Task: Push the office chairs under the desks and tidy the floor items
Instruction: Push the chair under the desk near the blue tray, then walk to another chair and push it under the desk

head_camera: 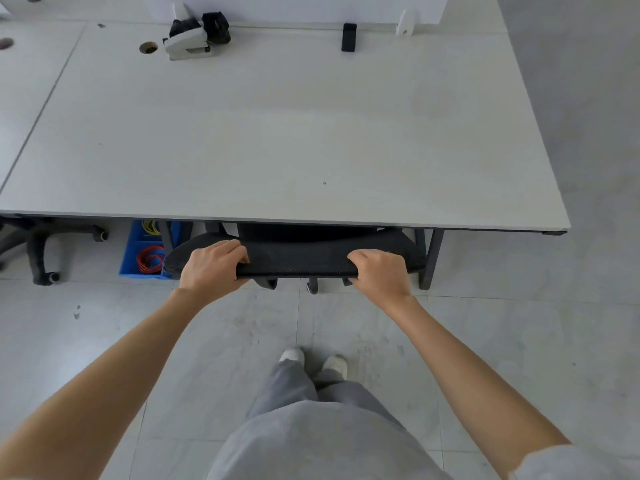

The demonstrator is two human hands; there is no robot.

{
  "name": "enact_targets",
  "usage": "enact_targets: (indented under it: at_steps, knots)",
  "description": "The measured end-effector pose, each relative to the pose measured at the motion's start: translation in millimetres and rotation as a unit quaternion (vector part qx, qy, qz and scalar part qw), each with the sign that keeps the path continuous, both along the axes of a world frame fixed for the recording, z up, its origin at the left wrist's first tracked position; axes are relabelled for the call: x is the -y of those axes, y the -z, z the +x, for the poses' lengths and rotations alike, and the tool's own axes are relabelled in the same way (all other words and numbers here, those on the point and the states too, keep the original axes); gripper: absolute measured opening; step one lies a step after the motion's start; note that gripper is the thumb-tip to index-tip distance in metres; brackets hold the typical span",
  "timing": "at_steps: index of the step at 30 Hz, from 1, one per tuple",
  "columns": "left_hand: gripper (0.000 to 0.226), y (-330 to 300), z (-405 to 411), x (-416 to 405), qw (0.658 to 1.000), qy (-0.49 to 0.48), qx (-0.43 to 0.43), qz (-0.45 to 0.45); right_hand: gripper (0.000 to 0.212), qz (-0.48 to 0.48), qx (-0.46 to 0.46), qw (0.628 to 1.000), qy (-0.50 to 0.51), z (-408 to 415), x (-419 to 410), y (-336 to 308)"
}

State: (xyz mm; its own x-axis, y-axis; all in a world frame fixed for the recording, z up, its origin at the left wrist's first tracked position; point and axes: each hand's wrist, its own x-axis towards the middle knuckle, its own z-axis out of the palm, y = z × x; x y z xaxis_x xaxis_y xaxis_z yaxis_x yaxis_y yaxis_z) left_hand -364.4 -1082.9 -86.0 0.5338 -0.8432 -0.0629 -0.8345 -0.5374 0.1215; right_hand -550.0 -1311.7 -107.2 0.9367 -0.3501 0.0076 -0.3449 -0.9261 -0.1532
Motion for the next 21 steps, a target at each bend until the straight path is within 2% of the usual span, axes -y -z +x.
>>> enact_targets:
  at_steps: [3,6,9,11,13,15,18,19,21]
  knots:
    - [0.020,-0.9,6.8,2.7,1.000,0.013,0.003,0.007,0.029,0.012,0.020,1.000,-0.009,1.4,2.5,1.0]
    - [0.021,-3.8,17.3,2.0,1.000,0.024,0.004,0.013,0.023,0.045,0.084,0.994,-0.055,1.0,-1.0,-0.6]
    - [0.022,-12.4,21.3,6.3,0.998,0.023,-0.025,0.051,0.037,0.071,0.083,0.991,-0.072,-4.1,-2.4,-10.5]
    - [0.029,-19.6,10.7,11.2,0.995,0.009,-0.077,0.058,0.037,0.126,0.098,0.986,-0.054,-16.8,-2.0,-14.7]
    - [0.034,-31.0,-15.3,17.4,0.991,0.007,-0.133,-0.001,0.035,0.238,0.129,0.962,0.022,-36.9,-1.4,-23.1]
    - [0.029,-39.9,-51.7,27.1,0.974,0.027,-0.192,-0.119,0.036,0.345,0.187,0.911,0.128,-62.9,-3.8,-32.3]
    - [0.026,-42.0,-91.6,44.9,0.924,-0.016,-0.278,-0.263,0.034,0.455,0.278,0.794,0.291,-109.3,-12.7,-37.1]
    - [0.029,-41.4,-99.2,54.5,0.905,-0.037,-0.322,-0.277,0.031,0.477,0.299,0.754,0.338,-126.2,-17.4,-36.1]
    - [0.029,-37.7,-114.9,79.3,0.869,-0.047,-0.426,-0.249,0.027,0.496,0.345,0.678,0.419,-160.2,-30.9,-30.2]
